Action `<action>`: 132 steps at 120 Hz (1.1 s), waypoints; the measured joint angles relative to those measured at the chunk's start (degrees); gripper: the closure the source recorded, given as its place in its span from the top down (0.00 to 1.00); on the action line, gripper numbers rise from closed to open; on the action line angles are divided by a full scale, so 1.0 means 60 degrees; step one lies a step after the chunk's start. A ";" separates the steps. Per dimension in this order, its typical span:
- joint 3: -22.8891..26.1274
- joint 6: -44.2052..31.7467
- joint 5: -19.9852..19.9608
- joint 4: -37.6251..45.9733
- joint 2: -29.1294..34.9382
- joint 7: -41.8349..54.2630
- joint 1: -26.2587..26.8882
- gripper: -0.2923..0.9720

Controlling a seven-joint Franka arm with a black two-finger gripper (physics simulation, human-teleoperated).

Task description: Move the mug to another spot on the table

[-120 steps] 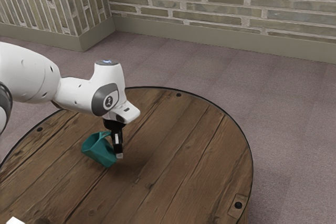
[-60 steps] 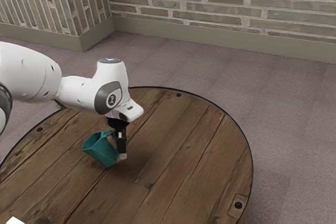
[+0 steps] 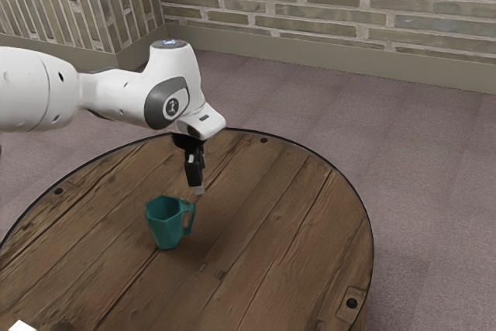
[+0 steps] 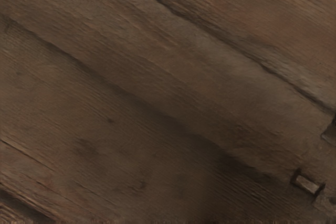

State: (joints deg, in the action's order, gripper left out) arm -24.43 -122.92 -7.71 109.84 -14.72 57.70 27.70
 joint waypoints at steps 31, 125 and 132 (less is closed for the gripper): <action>0.0003 0.0154 0.0047 0.0001 0.0000 0.0008 0.0001 0.77; -0.0093 0.1946 0.0333 -0.1875 0.0290 -0.0895 0.0126 0.77; -0.0090 0.2704 0.0538 -0.2628 0.0413 -0.1325 0.0287 0.77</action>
State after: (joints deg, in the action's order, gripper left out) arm -24.97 -106.70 -4.48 94.07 -12.24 49.75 29.42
